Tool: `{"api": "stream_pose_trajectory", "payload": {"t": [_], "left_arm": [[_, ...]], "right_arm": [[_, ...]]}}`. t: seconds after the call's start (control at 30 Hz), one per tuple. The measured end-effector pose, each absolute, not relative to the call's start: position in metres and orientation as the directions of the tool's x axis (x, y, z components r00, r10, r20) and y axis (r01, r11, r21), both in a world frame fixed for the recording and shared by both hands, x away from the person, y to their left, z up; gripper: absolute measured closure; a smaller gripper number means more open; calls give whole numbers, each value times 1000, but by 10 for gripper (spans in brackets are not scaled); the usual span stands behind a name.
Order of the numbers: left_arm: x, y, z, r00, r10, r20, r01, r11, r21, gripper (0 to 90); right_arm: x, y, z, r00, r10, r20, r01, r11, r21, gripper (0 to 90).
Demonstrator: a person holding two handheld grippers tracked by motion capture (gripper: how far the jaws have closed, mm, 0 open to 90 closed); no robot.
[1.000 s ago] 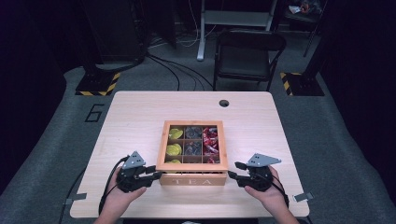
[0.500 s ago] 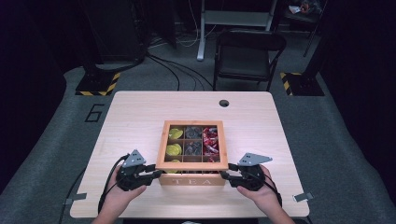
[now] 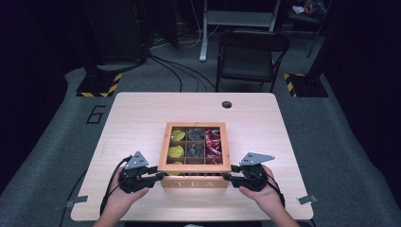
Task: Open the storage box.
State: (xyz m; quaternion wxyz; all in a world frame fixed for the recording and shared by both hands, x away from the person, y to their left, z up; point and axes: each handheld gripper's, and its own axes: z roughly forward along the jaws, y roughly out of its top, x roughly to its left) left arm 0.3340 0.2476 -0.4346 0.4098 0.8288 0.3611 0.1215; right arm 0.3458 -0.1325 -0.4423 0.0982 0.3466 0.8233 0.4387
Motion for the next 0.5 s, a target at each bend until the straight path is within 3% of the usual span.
{"api": "stream_pose_trajectory", "payload": {"t": [0.33, 0.5], "left_arm": [[338, 247, -431, 721, 690, -67, 462, -406, 788, 521], [341, 247, -431, 721, 693, -25, 431, -420, 798, 508]], "right_arm": [[350, -132, -431, -739, 657, 151, 501, 385, 775, 568], [352, -133, -424, -735, 659, 161, 506, 374, 777, 568]]}}
